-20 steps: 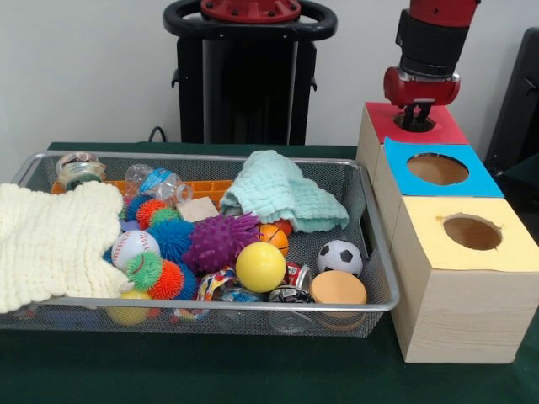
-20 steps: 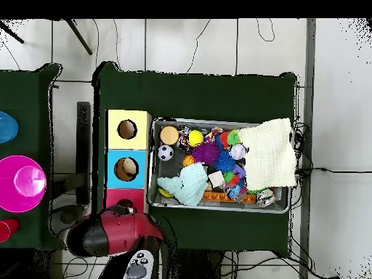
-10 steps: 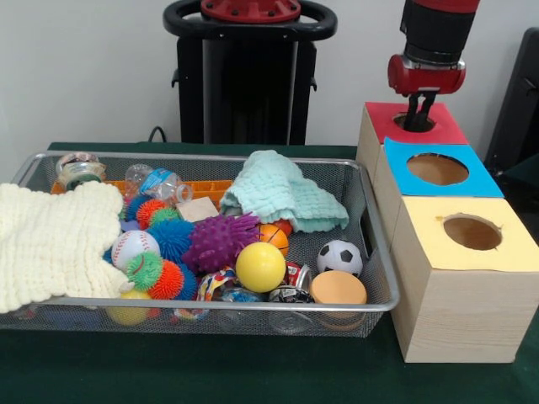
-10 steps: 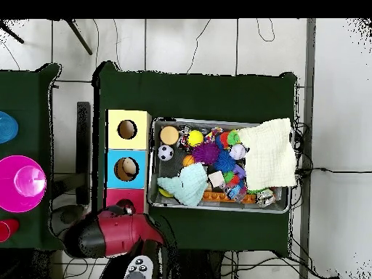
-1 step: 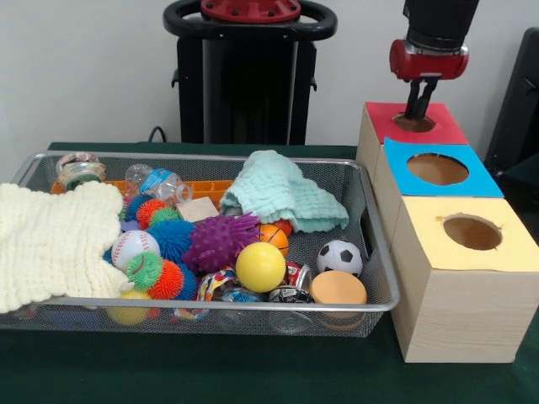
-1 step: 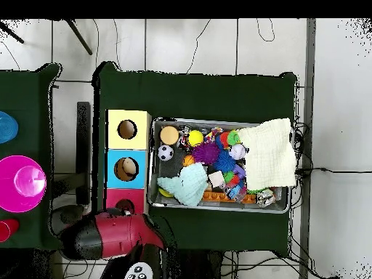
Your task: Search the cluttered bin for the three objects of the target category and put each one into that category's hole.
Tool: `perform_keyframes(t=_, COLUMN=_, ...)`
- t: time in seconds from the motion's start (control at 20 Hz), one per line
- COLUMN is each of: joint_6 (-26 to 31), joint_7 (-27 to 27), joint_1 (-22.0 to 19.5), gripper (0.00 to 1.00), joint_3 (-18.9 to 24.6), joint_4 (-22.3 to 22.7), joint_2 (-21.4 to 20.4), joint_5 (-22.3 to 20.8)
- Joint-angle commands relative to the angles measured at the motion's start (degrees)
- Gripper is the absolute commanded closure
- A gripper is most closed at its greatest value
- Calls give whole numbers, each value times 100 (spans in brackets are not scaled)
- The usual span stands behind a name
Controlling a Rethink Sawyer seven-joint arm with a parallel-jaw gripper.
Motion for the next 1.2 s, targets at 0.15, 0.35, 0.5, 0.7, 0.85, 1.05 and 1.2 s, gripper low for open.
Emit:
perform_keyframes(t=0.15, joint_6=981, joint_7=761, joint_1=-348, gripper=100, joint_3=113, joint_4=-489, joint_2=-259, joint_5=143)
perform_keyframes(t=0.35, joint_6=1059, joint_7=649, joint_1=-471, gripper=100, joint_3=175, joint_4=-562, joint_2=-279, joint_5=85)
perform_keyframes(t=0.5, joint_6=1101, joint_7=548, joint_1=-575, gripper=100, joint_3=216, joint_4=-581, joint_2=-316, joint_5=27)
perform_keyframes(t=0.7, joint_6=1161, joint_7=449, joint_1=-713, gripper=100, joint_3=288, joint_4=-597, joint_2=-334, joint_5=-25)
perform_keyframes(t=0.85, joint_6=1270, joint_7=381, joint_1=-794, gripper=100, joint_3=311, joint_4=-704, joint_2=-334, joint_5=-72)
perform_keyframes(t=1.05, joint_6=1333, joint_7=323, joint_1=-860, gripper=100, joint_3=342, joint_4=-829, joint_2=-276, joint_5=-127)
perform_keyframes(t=1.2, joint_6=1274, joint_7=263, joint_1=-945, gripper=100, joint_3=389, joint_4=-762, joint_2=-299, joint_5=-152)
